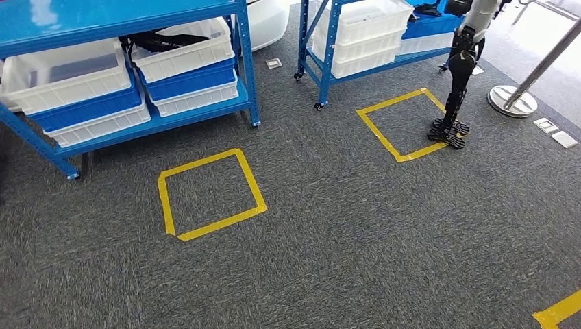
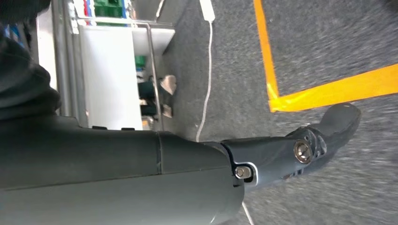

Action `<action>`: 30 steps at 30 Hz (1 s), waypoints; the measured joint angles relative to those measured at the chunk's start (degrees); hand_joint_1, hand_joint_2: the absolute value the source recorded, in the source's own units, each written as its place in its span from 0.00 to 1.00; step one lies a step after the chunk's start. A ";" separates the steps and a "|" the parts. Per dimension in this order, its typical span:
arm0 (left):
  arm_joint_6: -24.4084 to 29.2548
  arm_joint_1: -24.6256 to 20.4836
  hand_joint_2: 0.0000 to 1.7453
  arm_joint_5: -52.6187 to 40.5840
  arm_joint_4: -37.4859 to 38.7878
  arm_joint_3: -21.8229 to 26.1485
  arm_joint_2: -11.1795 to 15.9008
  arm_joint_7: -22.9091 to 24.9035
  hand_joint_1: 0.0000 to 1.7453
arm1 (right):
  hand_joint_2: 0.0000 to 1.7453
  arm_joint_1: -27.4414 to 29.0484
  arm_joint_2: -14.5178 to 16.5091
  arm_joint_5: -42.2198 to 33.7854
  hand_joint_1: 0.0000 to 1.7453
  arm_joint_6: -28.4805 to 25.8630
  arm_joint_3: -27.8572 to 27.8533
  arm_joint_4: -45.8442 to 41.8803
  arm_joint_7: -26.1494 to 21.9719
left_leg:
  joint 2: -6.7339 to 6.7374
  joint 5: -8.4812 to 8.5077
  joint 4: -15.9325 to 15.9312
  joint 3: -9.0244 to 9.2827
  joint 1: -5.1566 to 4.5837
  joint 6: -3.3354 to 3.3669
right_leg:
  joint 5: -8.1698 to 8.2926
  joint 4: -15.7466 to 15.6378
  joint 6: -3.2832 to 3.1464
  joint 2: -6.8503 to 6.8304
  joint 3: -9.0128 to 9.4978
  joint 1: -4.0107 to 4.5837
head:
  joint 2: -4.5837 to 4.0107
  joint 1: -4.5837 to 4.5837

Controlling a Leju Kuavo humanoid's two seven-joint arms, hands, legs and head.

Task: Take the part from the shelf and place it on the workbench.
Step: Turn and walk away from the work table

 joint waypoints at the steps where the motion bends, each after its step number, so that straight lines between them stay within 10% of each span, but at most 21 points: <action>1: -0.01 -0.01 0.00 0.00 0.00 0.00 -0.01 -0.01 0.00 | 0.00 0.00 0.00 0.00 0.00 0.00 0.00 0.01 0.00 | -0.17 0.02 0.00 -0.04 0.00 0.03 | -0.32 0.86 -0.02 0.12 -0.44 -0.02 | 0.00 0.00; 7: -0.10 0.10 0.00 0.01 0.00 0.01 -0.01 0.01 0.00 | 0.00 0.09 -0.03 0.00 0.00 0.00 0.00 0.01 0.00 | -2.49 0.17 0.03 -0.18 0.06 -0.07 | -0.06 3.38 0.84 0.57 -2.24 -0.37 | 0.00 -0.02; 9: -0.16 0.22 0.00 0.01 0.00 0.02 0.01 0.01 0.00 | 0.00 0.09 -0.12 0.00 0.00 0.00 0.00 0.01 0.00 | -5.22 0.41 0.13 -0.35 0.14 -0.78 | 3.82 -4.56 1.82 2.75 0.92 -0.91 | 0.00 0.03; 11: -0.18 0.52 0.00 0.02 0.01 0.02 0.06 0.01 0.00 | 0.00 -0.10 -0.16 0.00 0.00 0.00 -0.01 0.02 0.01 | -7.16 0.76 0.21 -0.80 0.24 -2.00 | 6.71 -10.90 1.06 3.63 3.79 -1.17 | 0.00 0.06; 15: -0.19 0.67 0.00 0.01 0.02 0.02 0.09 0.01 0.00 | 0.00 0.08 -0.17 0.00 0.00 0.00 -0.03 0.03 -0.04 | -0.59 -4.19 8.96 -5.06 0.15 -3.30 | 7.11 -11.29 -1.04 0.12 4.19 -0.92 | 0.00 -0.78; 18: -0.23 0.63 0.00 0.01 0.02 0.02 0.04 -0.02 0.00 | 0.00 0.30 -0.19 0.01 0.00 0.00 -0.03 0.03 -0.04 | 0.78 -6.70 16.69 -8.64 0.54 -3.71 | 6.89 -11.25 -1.38 -2.57 4.24 -0.64 | 0.00 -0.91; 23: -0.54 0.39 0.00 -0.35 -0.01 0.02 0.14 -0.51 0.00 | 0.00 0.24 -0.05 0.13 0.00 0.00 -0.02 0.03 -0.10 | 5.19 -0.60 2.06 -0.51 0.04 -2.91 | 6.07 -11.20 -0.56 -5.94 4.95 -0.07 | 0.00 -0.86; 26: -0.54 0.34 0.00 -0.69 -0.01 0.03 0.15 -0.63 0.00 | 0.00 -0.09 -0.01 0.15 0.00 0.00 -0.03 0.02 -0.14 | 3.93 -0.53 0.73 -0.28 -0.30 -1.84 | 5.68 -11.37 0.37 -7.64 5.33 0.25 | 0.00 -0.68; 30: -0.62 0.30 0.00 -0.77 -0.02 0.14 0.08 -0.67 0.00 | 0.00 -0.12 -0.07 0.05 0.00 -0.13 -0.03 0.02 -0.34 | 1.15 0.28 -0.02 -0.28 0.18 -0.43 | 1.86 -3.94 0.50 -1.37 2.08 -0.15 | 0.00 -0.04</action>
